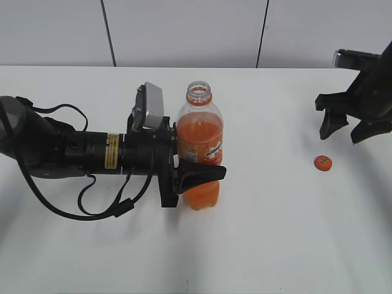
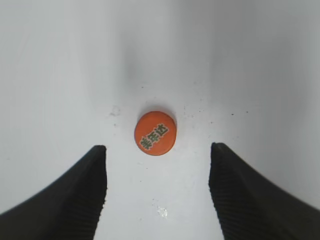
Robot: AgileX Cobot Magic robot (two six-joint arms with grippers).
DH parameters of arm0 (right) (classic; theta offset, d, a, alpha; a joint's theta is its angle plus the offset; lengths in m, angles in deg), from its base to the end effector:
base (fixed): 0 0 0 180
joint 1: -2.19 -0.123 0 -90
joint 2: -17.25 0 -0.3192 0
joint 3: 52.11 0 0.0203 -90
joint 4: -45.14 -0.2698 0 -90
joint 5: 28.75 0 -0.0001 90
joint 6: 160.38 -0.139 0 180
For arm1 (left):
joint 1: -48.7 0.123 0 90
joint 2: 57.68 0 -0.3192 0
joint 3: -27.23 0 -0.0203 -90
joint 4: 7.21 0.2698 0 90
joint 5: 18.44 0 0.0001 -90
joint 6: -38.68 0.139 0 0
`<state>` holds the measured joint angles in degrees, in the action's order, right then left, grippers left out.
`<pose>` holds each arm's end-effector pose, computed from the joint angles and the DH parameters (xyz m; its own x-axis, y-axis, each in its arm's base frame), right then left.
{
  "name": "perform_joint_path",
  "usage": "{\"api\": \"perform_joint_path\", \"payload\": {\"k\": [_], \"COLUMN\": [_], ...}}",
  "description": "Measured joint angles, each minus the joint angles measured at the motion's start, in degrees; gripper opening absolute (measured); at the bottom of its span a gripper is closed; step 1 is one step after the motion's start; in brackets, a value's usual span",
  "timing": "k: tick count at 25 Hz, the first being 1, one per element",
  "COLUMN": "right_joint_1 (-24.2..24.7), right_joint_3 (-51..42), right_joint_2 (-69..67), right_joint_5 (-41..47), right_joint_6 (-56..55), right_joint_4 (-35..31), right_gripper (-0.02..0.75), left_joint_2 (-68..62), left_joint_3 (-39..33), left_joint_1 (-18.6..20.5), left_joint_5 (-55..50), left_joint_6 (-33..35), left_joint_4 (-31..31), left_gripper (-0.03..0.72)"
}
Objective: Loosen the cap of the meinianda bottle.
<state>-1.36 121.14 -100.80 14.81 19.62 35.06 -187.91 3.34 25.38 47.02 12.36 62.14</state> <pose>0.4102 0.0423 0.1325 -0.9790 0.0663 -0.1926 0.0387 0.9889 0.1437 0.3274 -0.2699 0.1002 -0.0484 0.2300 -0.9720 0.9943 0.1032 -0.0251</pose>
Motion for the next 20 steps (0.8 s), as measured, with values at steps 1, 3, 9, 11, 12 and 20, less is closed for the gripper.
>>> {"api": "perform_joint_path", "payload": {"k": [1, 3, 9, 11, 12, 20], "right_joint_1": [0.0, 0.0, 0.1, 0.1, 0.1, 0.1], "right_joint_3": [1.2, 3.1, 6.1, 6.2, 6.3, 6.4], "right_joint_2": [0.6, 1.3, 2.0, 2.0, 2.0, 2.0], "right_joint_5": [1.5, 3.5, 6.7, 7.2, 7.4, 7.7], "right_joint_6": [0.0, 0.0, 0.0, 0.0, 0.0, 0.0], "right_joint_4": [0.0, 0.0, -0.1, -0.1, -0.2, -0.2], "right_gripper": [0.480, 0.480, 0.480, 0.480, 0.480, 0.480], "left_joint_2": [0.0, 0.0, 0.0, -0.1, -0.1, -0.3], "left_joint_3": [0.0, 0.0, 0.0, -0.1, -0.1, -0.1], "left_joint_1": [0.0, 0.0, 0.0, 0.1, 0.1, 0.1], "left_joint_5": [0.0, 0.0, 0.8, 1.2, 1.5, 3.1], "left_joint_6": [0.0, 0.0, 0.2, 0.3, 0.3, 0.3], "left_joint_4": [0.0, 0.0, 0.1, 0.4, 0.5, 0.9], "left_gripper": [0.415, 0.415, 0.451, 0.487, 0.503, 0.529]}}
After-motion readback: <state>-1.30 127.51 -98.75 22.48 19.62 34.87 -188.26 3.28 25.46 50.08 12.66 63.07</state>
